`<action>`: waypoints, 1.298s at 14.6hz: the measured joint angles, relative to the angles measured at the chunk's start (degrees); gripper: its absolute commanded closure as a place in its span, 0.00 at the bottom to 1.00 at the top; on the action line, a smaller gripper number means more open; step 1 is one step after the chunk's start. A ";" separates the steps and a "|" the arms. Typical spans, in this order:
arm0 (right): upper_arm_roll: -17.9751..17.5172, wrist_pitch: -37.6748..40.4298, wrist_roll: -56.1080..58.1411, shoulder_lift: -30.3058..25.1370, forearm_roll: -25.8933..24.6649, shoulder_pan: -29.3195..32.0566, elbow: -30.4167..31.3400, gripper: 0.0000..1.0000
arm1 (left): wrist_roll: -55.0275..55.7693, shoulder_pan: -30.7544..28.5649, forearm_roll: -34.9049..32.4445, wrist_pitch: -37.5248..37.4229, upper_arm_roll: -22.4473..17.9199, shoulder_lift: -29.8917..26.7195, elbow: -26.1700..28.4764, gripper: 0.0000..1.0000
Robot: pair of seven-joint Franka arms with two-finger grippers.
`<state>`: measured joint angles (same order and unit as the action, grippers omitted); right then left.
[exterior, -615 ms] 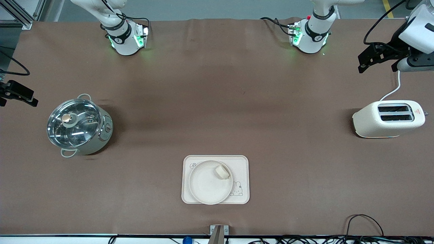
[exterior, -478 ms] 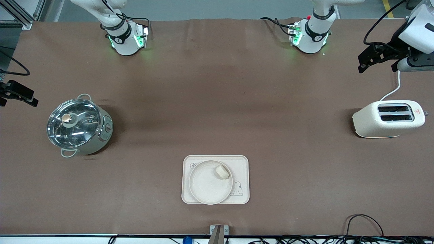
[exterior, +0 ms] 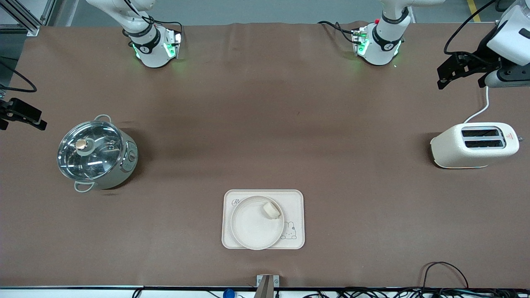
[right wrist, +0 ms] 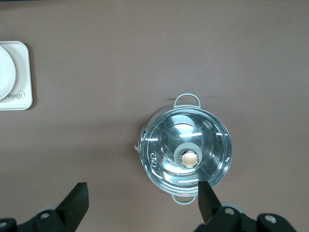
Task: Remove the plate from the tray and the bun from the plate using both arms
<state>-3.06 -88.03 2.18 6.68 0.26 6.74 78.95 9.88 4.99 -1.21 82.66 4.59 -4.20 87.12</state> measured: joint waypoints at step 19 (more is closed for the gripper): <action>-1.22 -36.93 -18.61 28.07 15.55 -21.87 2.95 0.00 | 0.00 0.07 0.00 0.00 0.02 1.12 -0.02 0.00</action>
<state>-4.28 -124.96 -16.44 34.75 15.81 -15.13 81.90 9.88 5.06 -1.21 82.66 4.60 -3.08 87.10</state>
